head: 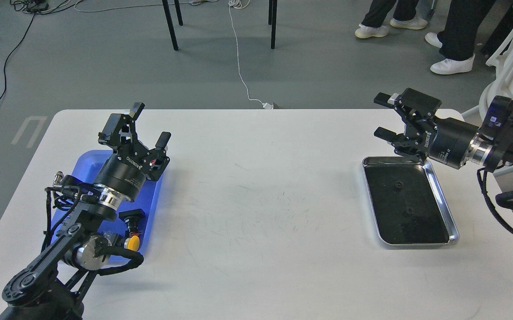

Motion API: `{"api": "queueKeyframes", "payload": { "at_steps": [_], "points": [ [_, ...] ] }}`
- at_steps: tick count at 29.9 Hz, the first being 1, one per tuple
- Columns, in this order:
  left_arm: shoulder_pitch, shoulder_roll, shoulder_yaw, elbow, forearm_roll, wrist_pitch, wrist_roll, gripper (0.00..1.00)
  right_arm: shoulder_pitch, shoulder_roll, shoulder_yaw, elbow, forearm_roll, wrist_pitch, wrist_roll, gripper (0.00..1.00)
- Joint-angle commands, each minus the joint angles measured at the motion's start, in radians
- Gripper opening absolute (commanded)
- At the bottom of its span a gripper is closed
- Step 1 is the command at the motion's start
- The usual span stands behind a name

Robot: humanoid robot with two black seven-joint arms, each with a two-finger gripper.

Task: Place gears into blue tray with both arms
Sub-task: 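Move the right gripper over the dark metal tray, then lower the right gripper and grasp a small black part in the metal tray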

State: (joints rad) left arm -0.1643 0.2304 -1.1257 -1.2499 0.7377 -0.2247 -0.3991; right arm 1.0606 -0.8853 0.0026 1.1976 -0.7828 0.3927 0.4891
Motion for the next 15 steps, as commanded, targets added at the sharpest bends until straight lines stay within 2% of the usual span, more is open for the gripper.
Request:
{"api": "queueKeyframes", "payload": {
  "at_steps": [1,5,8,12,15],
  "points": [
    [-0.001,0.0,0.003,0.0,0.0,-0.001,0.0,0.98,0.16,-0.014,-0.151,0.011,-0.307,0.002,0.0,0.99],
    [-0.001,0.0,0.001,-0.009,0.0,-0.001,0.0,0.98,0.35,0.017,-0.416,0.016,-0.495,0.002,0.0,0.99],
    [0.0,0.004,0.001,-0.023,0.0,-0.001,0.0,0.98,0.421,0.064,-0.583,0.033,-0.599,0.002,0.0,0.99],
    [-0.001,0.006,0.001,-0.028,0.0,-0.002,0.0,0.98,0.417,0.103,-0.648,0.004,-0.759,-0.009,0.0,0.99],
    [-0.001,0.006,0.003,-0.026,0.0,-0.002,0.002,0.98,0.392,0.13,-0.651,-0.047,-0.797,-0.02,0.0,0.98]
  ]
}}
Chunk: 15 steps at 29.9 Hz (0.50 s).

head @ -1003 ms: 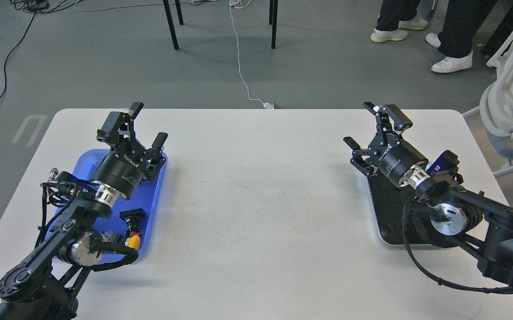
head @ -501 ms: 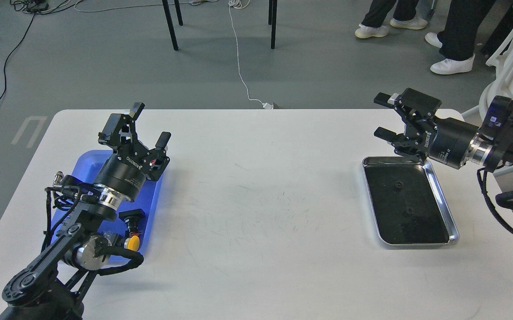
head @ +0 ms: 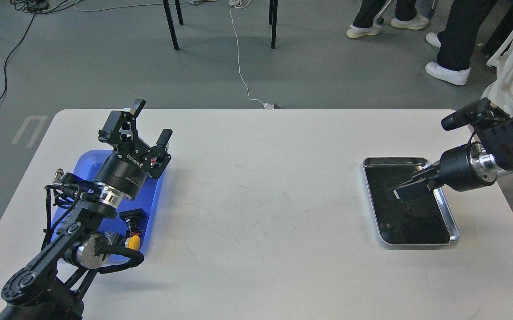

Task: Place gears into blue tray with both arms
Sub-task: 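Lower the right gripper and grasp a small black part in the metal tray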

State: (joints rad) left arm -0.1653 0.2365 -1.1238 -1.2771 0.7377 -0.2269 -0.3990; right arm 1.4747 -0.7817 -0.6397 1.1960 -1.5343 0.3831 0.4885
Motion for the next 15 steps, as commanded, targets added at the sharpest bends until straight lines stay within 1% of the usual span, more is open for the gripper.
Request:
{"api": "queueKeyframes", "payload": {
  "at_steps": [1,5,9,15],
  "points": [
    [0.001,-0.002,0.001,0.001,0.0,0.0,0.002,0.98,-0.03,0.041,-0.009,-0.067,-0.049,-0.024,0.0,0.98],
    [0.0,-0.003,-0.001,0.001,0.0,0.003,0.002,0.98,-0.042,0.096,-0.053,-0.133,-0.066,-0.052,0.0,0.95],
    [-0.002,-0.003,0.001,-0.001,0.0,0.003,0.002,0.98,-0.057,0.131,-0.092,-0.157,-0.061,-0.062,0.0,0.91],
    [-0.002,0.0,0.001,0.001,0.0,0.0,0.003,0.98,-0.109,0.194,-0.095,-0.254,-0.06,-0.104,0.0,0.72]
  ]
}}
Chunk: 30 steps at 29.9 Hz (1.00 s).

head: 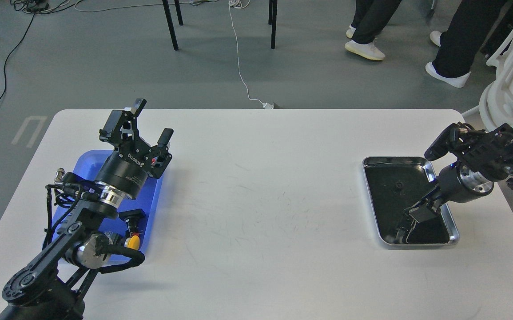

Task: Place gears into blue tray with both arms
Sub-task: 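Lower the right gripper and grasp a small black part in the metal tray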

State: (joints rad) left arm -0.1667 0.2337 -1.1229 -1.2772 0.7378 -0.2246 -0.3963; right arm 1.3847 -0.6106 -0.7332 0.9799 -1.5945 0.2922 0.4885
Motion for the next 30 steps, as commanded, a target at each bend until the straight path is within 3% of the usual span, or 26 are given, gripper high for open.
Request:
{"api": "queueKeyframes", "payload": {
  "at_steps": [1,6,13,26,30],
  "points": [
    [0.001,0.003,0.0,0.001,0.0,-0.002,-0.001,0.98,-0.023,0.026,-0.002,-0.04,0.002,-0.015,0.0,0.7],
    [0.0,0.004,0.0,0.001,0.0,-0.002,0.0,0.98,-0.044,0.029,-0.002,-0.041,0.004,-0.028,0.0,0.64],
    [0.0,-0.002,0.0,0.001,0.0,-0.002,0.0,0.98,-0.056,0.035,-0.002,-0.04,0.01,-0.048,0.0,0.63],
    [0.0,0.001,0.0,0.001,0.0,-0.002,0.0,0.98,-0.058,0.028,-0.002,-0.033,0.01,-0.05,0.0,0.49],
    [0.0,-0.002,0.0,0.001,0.0,-0.004,0.002,0.98,-0.058,0.026,-0.002,-0.033,0.01,-0.05,0.0,0.49]
  ]
}}
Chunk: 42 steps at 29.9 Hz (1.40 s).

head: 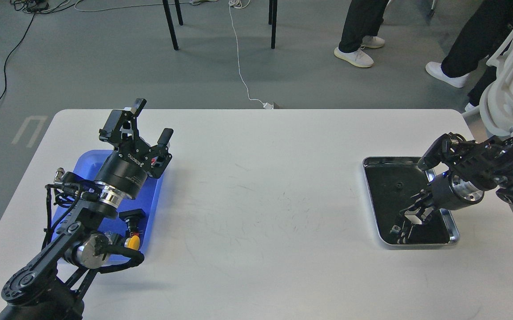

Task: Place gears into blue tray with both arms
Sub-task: 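Lower the right gripper and grasp a small black part in the metal tray, then carry the black part with the right gripper to the table center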

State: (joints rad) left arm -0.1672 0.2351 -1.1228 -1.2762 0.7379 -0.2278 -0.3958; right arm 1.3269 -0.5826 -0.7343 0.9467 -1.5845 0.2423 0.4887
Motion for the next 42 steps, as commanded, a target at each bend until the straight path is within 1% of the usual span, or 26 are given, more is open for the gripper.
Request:
{"api": "queueKeyframes", "payload": {
  "at_steps": [1,13,17,22,25,34,42],
  "points": [
    [0.0,-0.003,0.0,0.0,0.0,-0.001,0.002,0.98,0.0,-0.002,0.0,0.0,0.0,0.0,0.0,0.49],
    [-0.002,0.0,0.0,0.0,0.0,-0.001,0.002,0.98,-0.011,-0.006,0.0,0.007,0.0,0.0,0.0,0.48],
    [-0.002,0.001,0.0,0.0,0.0,-0.001,0.002,0.98,-0.015,-0.006,0.0,0.006,0.0,0.0,0.0,0.4],
    [-0.002,0.001,0.0,0.0,0.0,-0.001,0.003,0.98,-0.018,-0.009,0.0,0.006,0.0,-0.001,0.0,0.22],
    [-0.002,0.001,0.0,0.0,0.0,-0.001,0.003,0.98,-0.018,-0.009,0.001,0.009,0.0,-0.004,0.0,0.2],
    [-0.006,0.0,0.0,0.0,0.0,-0.001,0.005,0.98,0.006,-0.036,0.012,0.04,0.004,-0.012,0.0,0.18],
    [-0.006,0.0,0.006,0.0,0.0,-0.004,0.005,0.98,0.178,-0.071,0.018,0.181,0.07,-0.008,0.0,0.19]
  ]
}}
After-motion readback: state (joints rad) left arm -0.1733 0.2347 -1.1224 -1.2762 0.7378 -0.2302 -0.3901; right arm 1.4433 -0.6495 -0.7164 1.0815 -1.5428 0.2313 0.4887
